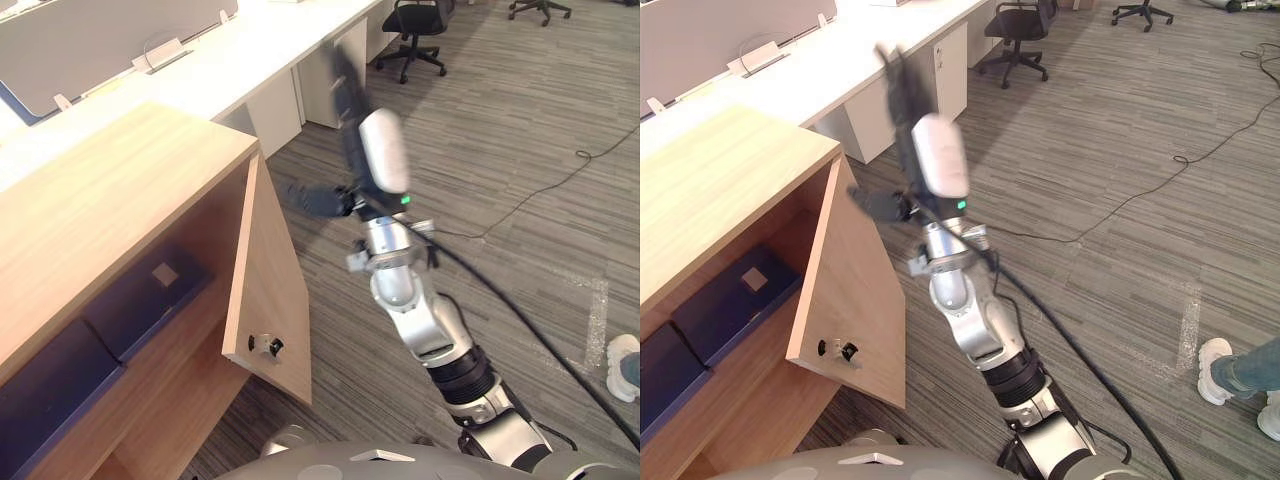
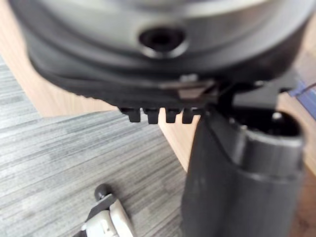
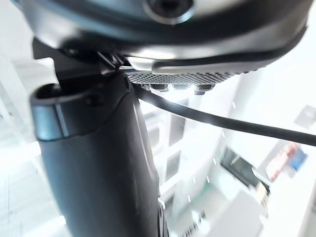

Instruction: Walk over to the cabinet, pick up the folder, carry it to the office cabinet, place the folder inside the office cabinet, then close the office cabinet door

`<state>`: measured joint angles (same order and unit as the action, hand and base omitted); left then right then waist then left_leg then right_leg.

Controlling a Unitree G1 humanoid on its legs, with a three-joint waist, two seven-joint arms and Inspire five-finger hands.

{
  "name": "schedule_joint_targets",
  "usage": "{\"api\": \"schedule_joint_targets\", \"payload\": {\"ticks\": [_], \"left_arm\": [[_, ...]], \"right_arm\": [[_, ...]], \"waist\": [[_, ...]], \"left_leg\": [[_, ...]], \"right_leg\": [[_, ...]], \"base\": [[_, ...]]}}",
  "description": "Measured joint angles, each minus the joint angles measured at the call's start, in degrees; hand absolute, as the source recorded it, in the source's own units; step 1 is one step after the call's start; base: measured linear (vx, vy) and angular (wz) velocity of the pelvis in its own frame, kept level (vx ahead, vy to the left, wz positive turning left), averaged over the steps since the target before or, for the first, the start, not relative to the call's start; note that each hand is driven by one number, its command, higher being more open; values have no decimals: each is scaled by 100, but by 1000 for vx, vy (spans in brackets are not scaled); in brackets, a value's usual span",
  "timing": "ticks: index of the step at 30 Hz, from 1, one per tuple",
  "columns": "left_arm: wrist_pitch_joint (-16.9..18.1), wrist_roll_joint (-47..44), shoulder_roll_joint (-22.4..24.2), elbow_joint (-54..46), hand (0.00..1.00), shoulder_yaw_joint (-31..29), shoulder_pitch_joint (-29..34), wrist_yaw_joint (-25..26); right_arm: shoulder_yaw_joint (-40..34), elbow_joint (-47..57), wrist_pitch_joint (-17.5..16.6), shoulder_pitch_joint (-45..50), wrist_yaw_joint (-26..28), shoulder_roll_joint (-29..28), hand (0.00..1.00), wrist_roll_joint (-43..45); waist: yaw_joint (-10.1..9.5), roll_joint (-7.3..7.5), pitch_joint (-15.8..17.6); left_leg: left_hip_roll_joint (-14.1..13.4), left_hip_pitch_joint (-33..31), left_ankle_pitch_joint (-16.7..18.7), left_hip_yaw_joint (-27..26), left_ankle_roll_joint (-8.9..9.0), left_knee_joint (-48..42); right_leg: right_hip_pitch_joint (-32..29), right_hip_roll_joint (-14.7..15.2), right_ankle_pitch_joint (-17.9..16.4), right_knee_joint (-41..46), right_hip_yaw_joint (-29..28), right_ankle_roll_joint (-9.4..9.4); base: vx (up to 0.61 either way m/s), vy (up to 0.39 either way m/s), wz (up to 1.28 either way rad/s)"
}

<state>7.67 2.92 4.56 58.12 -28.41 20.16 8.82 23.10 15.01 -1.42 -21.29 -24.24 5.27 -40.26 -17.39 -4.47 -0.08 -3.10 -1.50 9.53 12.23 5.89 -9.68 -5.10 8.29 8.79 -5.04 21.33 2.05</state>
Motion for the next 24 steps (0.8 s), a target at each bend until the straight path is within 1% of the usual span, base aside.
{"api": "schedule_joint_targets", "payload": {"ticks": [2, 3, 6, 9, 11, 13, 16, 19, 22, 24], "left_arm": [[-5, -5, -1, 25, 100, 16, -21, 17], [-6, -7, -3, 45, 100, 57, -34, 40], [-12, -27, -4, 53, 100, 75, -67, 47], [-16, -35, -4, 51, 100, 76, -73, 67], [-31, -35, -3, 55, 100, 74, -74, 93], [-31, -35, -3, 53, 100, 74, -76, 127], [-35, -34, -2, 56, 100, 74, -75, 145], [-39, -34, 0, 56, 100, 54, -71, 185], [-38, -34, 0, 52, 100, 51, -71, 250], [-40, -33, 1, 53, 100, 48, -71, 317]], "right_arm": [[-190, 723, -2, -5, -449, -225, 100, 12], [-270, 1059, -18, -51, -695, -397, 100, 14], [-493, 1469, -24, -303, -1164, -657, 100, 15], [-629, 1597, 6, -362, -1349, -788, 100, 14], [-634, 1604, 112, -362, -1382, -799, 100, 14], [-639, 1627, 211, -360, -1384, -799, 100, 12], [-703, 1653, 251, -266, -1397, -799, 100, 1], [-843, 1748, 383, 139, -1467, -798, 100, -5], [-1138, 1758, 551, 775, -1564, -797, 100, -6], [-1493, 1754, 820, 1522, -1703, -835, 100, 2]], "waist": [[-2, -4, 0], [-8, -17, -9], [-9, -55, -34], [-10, -80, -49], [-39, -83, -51], [-77, -86, -52], [-107, -106, -70], [-121, -181, -125], [-110, -208, -144], [-92, -207, -143]], "left_leg": [[0, -1, 3, 8, -10, 5], [-1, 2, 18, 23, -47, 5], [-2, 3, 79, 50, -150, 19], [25, 7, 123, 35, -219, 92], [55, 8, 145, -6, -258, 84], [61, 8, 153, -35, -271, 81], [54, 9, 150, -30, -268, 86], [59, 10, 147, -24, -269, 84], [64, 13, 147, -19, -269, 84], [66, 19, 147, -16, -269, 84]], "right_leg": [[8, -3, -18, 0, -12, 26], [14, -7, -19, -1, -13, 28], [15, -9, 0, -1, -5, 56], [2, 21, 35, -2, -3, 108], [5, 50, 39, -3, -29, 114], [0, 51, 43, -2, -71, 119], [-6, 47, 69, -1, -65, 142], [-16, 52, 88, 1, -61, 118], [-15, 55, 88, 1, -61, 117], [-15, 55, 87, 1, -62, 117]], "base": [[0, 0, 0], [0, 0, 0], [-19, 11, 3], [-41, 34, 7], [-51, 46, -3], [-26, 28, -5], [11, 1, 0], [44, 13, 1], [30, 12, 0], [0, 0, 0]]}}
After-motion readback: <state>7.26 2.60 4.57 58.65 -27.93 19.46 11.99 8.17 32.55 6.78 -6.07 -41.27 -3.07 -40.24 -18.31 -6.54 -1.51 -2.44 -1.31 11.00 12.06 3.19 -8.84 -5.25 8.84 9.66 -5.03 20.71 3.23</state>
